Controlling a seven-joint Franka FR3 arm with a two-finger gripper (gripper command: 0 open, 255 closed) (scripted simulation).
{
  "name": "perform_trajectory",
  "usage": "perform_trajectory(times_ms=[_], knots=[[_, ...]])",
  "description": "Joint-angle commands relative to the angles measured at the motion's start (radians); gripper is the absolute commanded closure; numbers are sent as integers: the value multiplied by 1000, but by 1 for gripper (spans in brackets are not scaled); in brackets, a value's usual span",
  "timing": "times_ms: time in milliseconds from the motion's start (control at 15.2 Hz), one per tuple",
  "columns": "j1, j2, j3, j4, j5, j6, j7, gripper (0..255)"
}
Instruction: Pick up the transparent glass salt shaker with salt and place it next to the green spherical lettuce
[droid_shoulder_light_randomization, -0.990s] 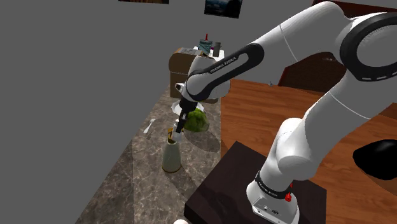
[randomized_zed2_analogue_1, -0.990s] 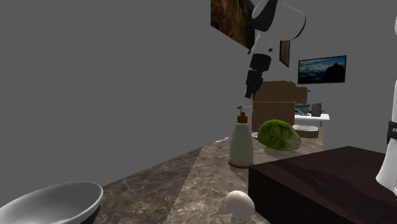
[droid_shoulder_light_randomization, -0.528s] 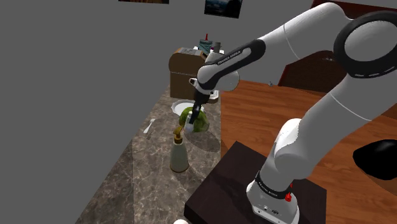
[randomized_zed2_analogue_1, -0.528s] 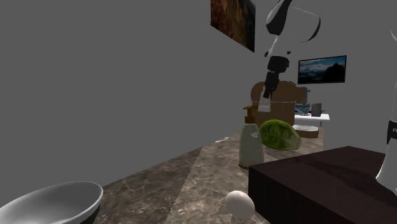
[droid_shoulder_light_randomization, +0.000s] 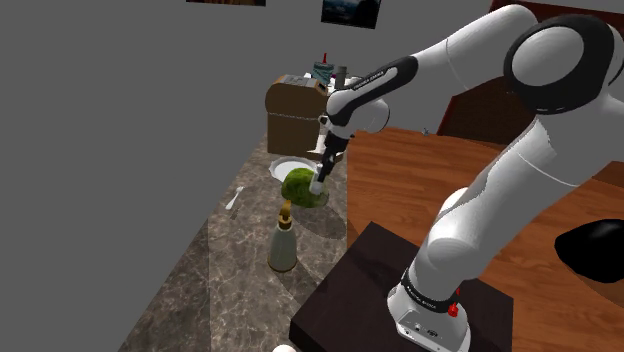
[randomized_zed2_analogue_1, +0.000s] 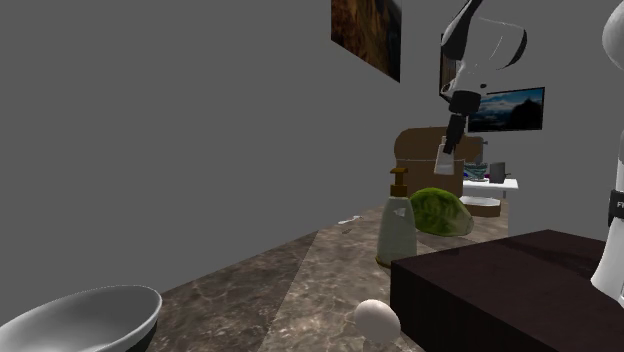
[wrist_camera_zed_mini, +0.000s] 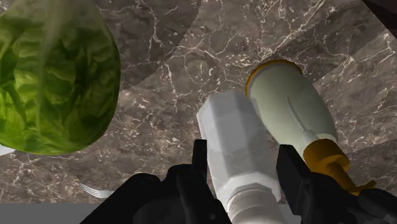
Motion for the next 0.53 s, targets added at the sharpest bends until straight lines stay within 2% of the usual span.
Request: perform_trajectory(times_ms=[0,462], knots=[[-20,33,-41,40,1,-23,-61,255],[-83,164,-158,193,38,-108,-259,255]])
